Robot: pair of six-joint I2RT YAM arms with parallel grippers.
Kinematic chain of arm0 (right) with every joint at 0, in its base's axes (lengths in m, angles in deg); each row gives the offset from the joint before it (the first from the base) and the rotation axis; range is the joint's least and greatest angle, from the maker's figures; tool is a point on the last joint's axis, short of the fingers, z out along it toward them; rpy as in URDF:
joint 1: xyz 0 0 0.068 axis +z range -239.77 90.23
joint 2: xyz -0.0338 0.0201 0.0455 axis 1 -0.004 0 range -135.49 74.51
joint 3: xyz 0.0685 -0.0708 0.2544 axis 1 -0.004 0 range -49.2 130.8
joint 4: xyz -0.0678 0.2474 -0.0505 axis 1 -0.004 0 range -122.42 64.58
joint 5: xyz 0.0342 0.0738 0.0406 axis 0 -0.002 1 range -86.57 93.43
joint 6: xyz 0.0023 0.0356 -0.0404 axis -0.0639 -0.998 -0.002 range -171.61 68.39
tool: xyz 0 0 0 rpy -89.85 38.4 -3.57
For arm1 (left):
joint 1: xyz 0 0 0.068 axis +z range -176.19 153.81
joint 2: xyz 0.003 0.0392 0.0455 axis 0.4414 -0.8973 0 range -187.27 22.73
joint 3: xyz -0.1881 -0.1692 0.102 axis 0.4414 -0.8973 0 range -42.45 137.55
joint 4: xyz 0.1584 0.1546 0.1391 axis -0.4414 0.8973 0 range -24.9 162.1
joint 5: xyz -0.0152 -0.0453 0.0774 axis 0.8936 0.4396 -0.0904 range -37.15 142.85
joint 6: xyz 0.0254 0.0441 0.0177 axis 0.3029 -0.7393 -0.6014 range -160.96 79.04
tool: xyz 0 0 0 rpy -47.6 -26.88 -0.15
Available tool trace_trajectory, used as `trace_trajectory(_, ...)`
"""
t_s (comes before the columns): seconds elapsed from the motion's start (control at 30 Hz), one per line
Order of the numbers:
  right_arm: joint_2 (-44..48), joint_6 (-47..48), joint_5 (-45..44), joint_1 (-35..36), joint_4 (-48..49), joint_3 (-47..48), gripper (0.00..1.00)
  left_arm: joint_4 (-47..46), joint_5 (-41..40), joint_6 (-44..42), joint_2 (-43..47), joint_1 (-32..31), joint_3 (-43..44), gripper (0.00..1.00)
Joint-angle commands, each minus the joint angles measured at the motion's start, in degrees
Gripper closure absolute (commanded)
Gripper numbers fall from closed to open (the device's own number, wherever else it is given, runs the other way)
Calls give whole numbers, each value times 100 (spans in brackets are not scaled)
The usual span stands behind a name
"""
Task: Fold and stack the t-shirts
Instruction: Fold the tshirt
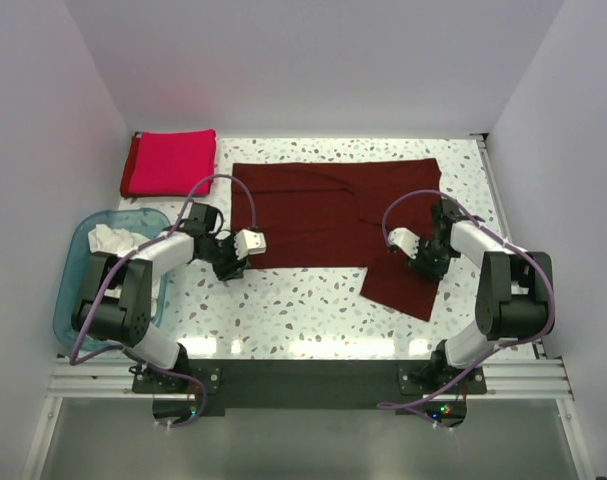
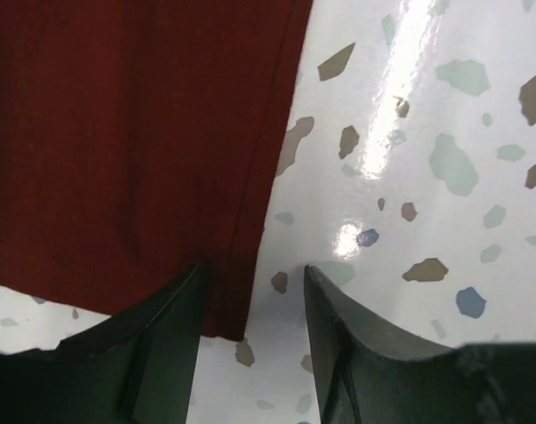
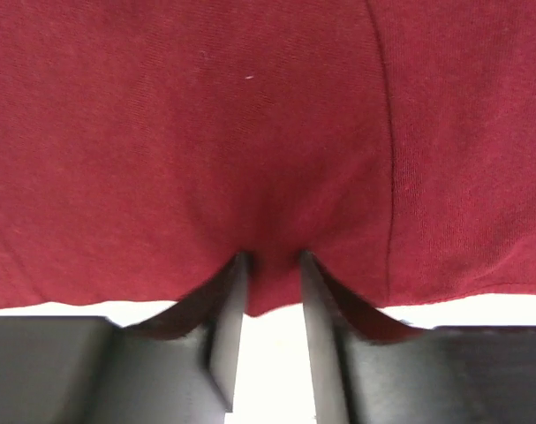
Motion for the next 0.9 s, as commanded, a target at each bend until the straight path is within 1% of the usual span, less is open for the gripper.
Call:
trace_trajectory(0.0,-223,185,-126,-19,368,-301,72,-184,-296,-433,-269,-22,180,48)
trace_trajectory(0.07,-267,185,-161,-19,377,-345,81,-141,-410,-591,-383,-40,172,51)
trace_trajectory(0.1,-276,176,-170,-19,377,-363,89,-80,-446,-644,-419,-66,163,58)
trace_trajectory(0.13,-284,167,-170,-11,351,-363,92,-53,-481,-714,-437,-84,163,62)
trace_trajectory(0.17,-250,150,-153,-19,290,-363,100,-26,-507,-750,-445,-93,154,71)
trace_trajectory(0.27,-127,88,4,-19,27,-319,100,140,-446,-855,-411,-110,154,82)
trace_trajectory(0.3,4,62,66,-19,-62,-302,100,306,-402,-891,-384,-110,189,89)
trace_trajectory(0.37,198,53,163,-19,-368,-249,100,448,-297,-935,-244,-110,224,96)
trace_trajectory(0.4,434,53,268,-19,-492,-240,100,588,-262,-961,-174,-110,233,100)
trace_trajectory(0.67,1664,62,506,-19,-1485,-477,100,1292,204,-1102,818,-102,75,100)
trace_trajectory(0.77,1990,0,497,-37,-1653,-495,100,1477,257,-1146,1179,-84,-39,100)
trace_trajectory(0.87,2097,-114,533,-89,-1697,-416,100,1521,240,-1128,1382,-40,-49,100)
